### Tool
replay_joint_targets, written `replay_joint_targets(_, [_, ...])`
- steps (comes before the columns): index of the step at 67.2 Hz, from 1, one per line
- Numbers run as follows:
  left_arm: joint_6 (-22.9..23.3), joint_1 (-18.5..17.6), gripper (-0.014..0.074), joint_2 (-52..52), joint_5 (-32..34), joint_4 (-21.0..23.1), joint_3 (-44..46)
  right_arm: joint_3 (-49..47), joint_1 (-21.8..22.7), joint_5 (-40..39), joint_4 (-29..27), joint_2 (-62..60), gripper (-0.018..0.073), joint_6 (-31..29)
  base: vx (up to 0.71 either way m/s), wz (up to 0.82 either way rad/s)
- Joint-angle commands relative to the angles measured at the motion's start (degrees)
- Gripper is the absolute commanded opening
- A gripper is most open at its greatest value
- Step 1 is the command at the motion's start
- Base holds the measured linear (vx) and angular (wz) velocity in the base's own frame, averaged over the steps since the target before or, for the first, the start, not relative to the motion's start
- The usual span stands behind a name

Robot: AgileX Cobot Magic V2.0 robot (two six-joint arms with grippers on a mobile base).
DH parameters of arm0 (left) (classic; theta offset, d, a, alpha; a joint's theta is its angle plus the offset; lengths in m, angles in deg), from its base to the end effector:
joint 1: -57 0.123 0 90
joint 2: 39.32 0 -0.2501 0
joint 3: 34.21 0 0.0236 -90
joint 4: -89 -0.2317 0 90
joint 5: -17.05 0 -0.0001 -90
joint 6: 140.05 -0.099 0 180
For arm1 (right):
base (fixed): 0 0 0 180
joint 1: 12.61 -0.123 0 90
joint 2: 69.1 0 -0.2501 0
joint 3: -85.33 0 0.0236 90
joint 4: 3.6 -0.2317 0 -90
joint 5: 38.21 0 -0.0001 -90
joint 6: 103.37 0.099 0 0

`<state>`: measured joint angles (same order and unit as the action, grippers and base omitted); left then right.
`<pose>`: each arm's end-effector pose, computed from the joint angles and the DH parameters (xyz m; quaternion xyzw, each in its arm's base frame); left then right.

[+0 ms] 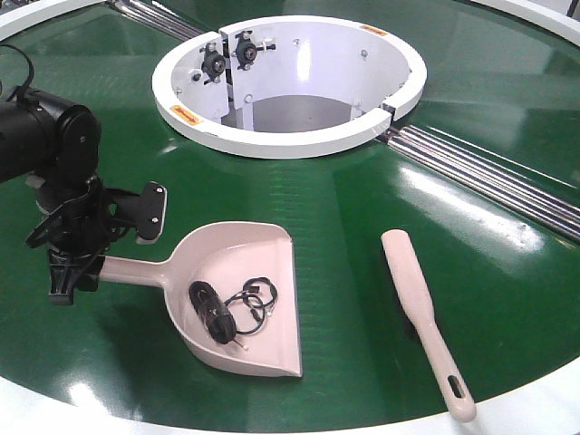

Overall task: Clean and inspect green conveyor with broom and dustpan
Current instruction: 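Release the dustpan handle and lift the left gripper away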

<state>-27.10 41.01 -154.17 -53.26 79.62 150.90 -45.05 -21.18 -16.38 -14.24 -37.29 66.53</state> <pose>0.3228 -0.0767 0.1961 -0.6813 -0.7279 -0.0693 0.0336 0.1071 0.0230 0.2905 -0.0812 0.7778 0.0722 0.6191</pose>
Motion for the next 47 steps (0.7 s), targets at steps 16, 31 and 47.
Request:
replay_joint_targets(16, [0.94, -0.52, 0.016, 2.92, -0.98, 0.25, 1.46, -1.48, 0.15, -4.06, -0.13, 0.45, -0.0008, -0.46, 0.0, 0.0])
replay_joint_targets(31, [3.53, -0.52, 0.0477, 3.66, -1.54, -0.33, 1.46, -1.48, 0.15, -4.06, -0.13, 0.45, -0.0008, -0.46, 0.0, 0.0])
replay_joint_targets(47, [6.33, -0.52, 0.0613, 8.85, -1.86, -1.32, 1.46, -1.48, 0.15, -4.05, -0.13, 0.45, -0.0008, -0.46, 0.0, 0.0])
